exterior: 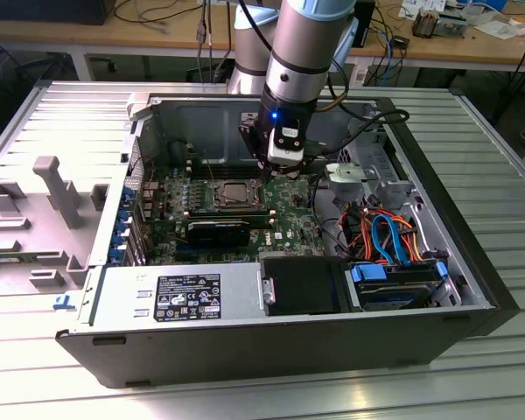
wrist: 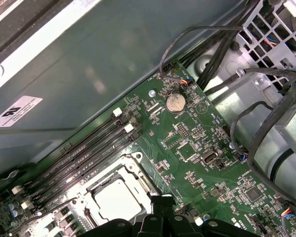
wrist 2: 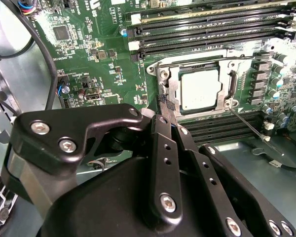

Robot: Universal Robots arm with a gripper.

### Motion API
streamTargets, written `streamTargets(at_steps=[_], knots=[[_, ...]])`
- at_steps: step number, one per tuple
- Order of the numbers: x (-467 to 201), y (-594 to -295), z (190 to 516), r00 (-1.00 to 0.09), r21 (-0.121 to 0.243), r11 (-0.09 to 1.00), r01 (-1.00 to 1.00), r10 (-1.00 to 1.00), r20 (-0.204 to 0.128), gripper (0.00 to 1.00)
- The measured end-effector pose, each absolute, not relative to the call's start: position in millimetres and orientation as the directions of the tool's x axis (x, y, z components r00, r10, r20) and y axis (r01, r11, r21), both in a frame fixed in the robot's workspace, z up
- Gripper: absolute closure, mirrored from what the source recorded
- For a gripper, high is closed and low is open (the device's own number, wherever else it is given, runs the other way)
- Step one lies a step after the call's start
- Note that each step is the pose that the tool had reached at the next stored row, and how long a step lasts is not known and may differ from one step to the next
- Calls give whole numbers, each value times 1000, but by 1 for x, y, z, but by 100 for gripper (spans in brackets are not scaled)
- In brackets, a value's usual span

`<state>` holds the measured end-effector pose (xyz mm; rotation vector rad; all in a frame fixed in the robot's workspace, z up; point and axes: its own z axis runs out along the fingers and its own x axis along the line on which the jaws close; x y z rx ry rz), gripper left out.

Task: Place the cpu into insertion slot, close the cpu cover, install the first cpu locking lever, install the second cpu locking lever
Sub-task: 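Install the first cpu locking lever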

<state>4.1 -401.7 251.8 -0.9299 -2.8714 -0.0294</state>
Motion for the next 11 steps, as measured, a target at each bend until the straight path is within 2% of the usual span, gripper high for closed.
streamTargets(at_steps=[11], knots=[[4,-402,252,-815,-19,822,568,566,123,89]])
